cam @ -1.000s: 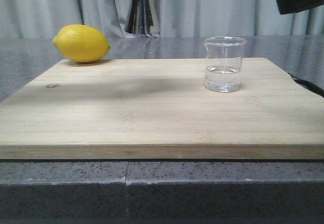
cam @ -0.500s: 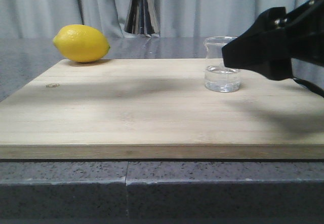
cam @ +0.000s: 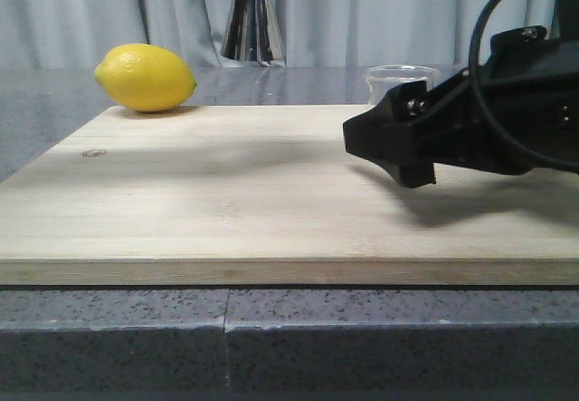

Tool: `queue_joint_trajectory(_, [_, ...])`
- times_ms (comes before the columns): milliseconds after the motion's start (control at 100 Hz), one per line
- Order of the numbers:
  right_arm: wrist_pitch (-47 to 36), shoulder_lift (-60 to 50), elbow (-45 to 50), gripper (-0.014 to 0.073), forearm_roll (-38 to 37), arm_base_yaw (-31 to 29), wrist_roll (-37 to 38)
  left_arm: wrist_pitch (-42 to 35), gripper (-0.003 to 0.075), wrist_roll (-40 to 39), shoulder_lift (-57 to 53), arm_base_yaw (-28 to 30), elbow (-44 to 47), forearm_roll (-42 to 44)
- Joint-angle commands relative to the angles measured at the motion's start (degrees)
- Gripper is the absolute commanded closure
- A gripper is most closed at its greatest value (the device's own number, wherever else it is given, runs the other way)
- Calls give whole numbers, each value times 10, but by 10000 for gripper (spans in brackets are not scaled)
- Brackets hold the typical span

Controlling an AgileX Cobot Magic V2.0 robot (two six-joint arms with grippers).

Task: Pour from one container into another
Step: 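Reach the right gripper to the glass beaker and grasp it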

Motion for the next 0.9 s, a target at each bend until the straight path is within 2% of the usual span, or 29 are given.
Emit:
queue_joint_trajectory(0, [-58, 5, -25, -10, -11, 0, 2, 28, 523, -5, -24, -7, -17, -52])
queue_joint_trajectory(120, [-58, 15, -34, 19, -13, 0, 2, 28, 523, -5, -24, -7, -17, -52])
queue_joint_trajectory(390, [-53, 15, -34, 241, -15, 0, 2, 28, 523, -5, -24, -7, -17, -52])
queue_joint_trajectory(510, [-52, 15, -34, 305, -15, 0, 2, 28, 523, -5, -24, -7, -17, -52])
queue_joint_trajectory(710, [-50, 9, -34, 309, -14, -3, 1, 28, 523, -5, -24, -7, -17, -52])
queue_joint_trajectory(890, [-18, -48, -40, 309, 0, -26, 0, 28, 523, -5, -24, -7, -17, -52])
